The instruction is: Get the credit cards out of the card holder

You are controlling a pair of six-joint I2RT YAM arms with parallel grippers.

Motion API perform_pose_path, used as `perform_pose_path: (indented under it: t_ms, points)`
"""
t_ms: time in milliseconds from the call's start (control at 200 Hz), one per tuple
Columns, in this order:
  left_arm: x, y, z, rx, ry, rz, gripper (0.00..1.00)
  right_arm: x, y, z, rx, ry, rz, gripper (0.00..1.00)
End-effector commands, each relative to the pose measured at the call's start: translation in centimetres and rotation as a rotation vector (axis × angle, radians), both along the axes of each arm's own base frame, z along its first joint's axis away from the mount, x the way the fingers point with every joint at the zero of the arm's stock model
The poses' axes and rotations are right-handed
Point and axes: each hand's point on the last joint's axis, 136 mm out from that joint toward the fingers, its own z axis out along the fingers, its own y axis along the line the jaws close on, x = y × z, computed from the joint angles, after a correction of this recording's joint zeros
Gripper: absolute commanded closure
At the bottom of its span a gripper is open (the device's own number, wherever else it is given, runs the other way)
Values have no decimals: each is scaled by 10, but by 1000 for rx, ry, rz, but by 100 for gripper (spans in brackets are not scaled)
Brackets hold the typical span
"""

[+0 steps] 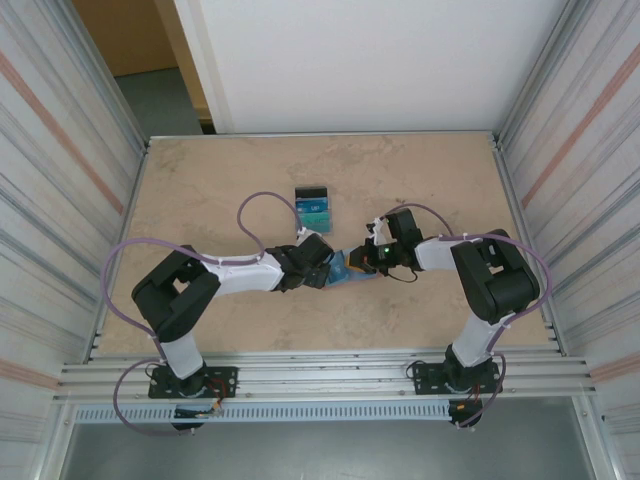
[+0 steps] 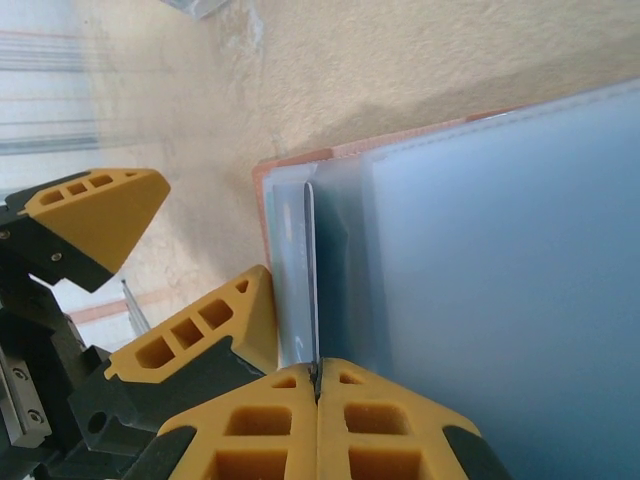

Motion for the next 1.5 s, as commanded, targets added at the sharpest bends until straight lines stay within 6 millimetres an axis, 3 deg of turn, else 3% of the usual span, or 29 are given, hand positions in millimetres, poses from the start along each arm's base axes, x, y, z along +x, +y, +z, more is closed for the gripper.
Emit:
perform_pose_path:
  t_ms: [0, 471, 712, 902, 1072, 1198, 1493]
  points:
    - [-7, 18, -14, 90, 41, 14, 1, 0, -4, 2, 15, -2, 3, 100]
    - [-6, 20, -13, 95, 39, 14, 1, 1, -12, -3, -30, -4, -17, 100]
    - [5, 8, 21, 33, -35, -4, 1, -1, -17, -7, -78, -4, -19, 100]
    - [14, -14, 44, -40, -83, -51, 1, -2, -19, -7, -96, -8, -21, 100]
    - [19, -29, 37, -42, -74, -71, 1, -2, -18, -8, -101, -6, -20, 100]
    - [21, -33, 21, -30, -49, -76, 1, -3, -18, -11, -103, 4, -17, 100]
    - [11, -22, -9, 29, 18, -70, 1, -1, -21, -7, -129, -3, -22, 100]
